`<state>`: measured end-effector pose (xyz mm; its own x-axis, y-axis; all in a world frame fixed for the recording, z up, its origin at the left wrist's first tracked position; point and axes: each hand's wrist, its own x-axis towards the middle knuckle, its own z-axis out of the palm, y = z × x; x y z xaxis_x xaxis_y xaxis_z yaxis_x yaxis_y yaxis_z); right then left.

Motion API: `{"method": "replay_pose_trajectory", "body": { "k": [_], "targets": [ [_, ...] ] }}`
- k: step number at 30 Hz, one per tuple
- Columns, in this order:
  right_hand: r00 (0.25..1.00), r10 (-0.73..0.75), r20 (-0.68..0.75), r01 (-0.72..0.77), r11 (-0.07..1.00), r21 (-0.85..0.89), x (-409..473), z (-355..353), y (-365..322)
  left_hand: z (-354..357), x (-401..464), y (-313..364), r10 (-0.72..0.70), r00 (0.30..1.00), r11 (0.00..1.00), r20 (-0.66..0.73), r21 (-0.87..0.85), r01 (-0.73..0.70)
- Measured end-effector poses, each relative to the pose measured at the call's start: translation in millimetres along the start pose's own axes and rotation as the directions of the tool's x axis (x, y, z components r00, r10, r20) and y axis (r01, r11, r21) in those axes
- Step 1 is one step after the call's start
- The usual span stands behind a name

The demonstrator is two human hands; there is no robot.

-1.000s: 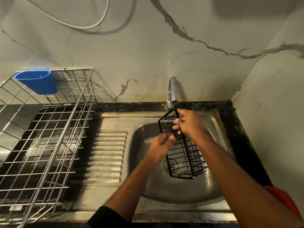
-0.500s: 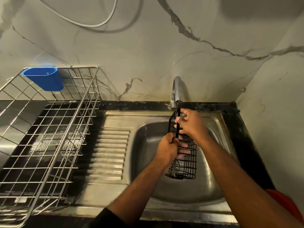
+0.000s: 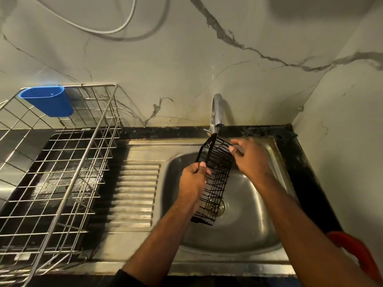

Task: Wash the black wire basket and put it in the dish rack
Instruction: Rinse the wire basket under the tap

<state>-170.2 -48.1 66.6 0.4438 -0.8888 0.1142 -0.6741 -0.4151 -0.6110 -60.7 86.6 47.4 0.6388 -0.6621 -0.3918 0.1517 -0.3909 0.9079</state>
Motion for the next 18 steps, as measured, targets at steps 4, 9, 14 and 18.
{"method": "replay_pose_trajectory", "body": {
  "k": [4, 9, 14, 18],
  "targets": [
    [0.995, 0.019, 0.1, -0.026, 0.998, 0.065, 2.7, 8.1, 13.2, -12.0, 0.4, 8.5, 0.032, 0.999, 0.998, 0.021, 0.055, -0.033],
    [0.992, 0.072, 0.106, -0.084, 0.99, 0.114, 1.2, 15.7, 17.4, -16.2, -5.0, 16.2, -0.008, 0.999, 0.998, 0.033, 0.059, 0.006],
    [0.994, 0.068, 0.089, -0.081, 0.986, 0.148, 0.3, 13.3, 17.3, -20.1, -8.1, 23.5, -0.032, 0.998, 0.998, 0.045, 0.055, 0.029],
    [0.998, 0.051, 0.03, -0.054, 0.992, 0.115, 0.9, 12.3, 15.4, -22.2, -5.9, 28.0, -0.039, 0.999, 0.997, 0.039, 0.063, 0.036]
  ]
}}
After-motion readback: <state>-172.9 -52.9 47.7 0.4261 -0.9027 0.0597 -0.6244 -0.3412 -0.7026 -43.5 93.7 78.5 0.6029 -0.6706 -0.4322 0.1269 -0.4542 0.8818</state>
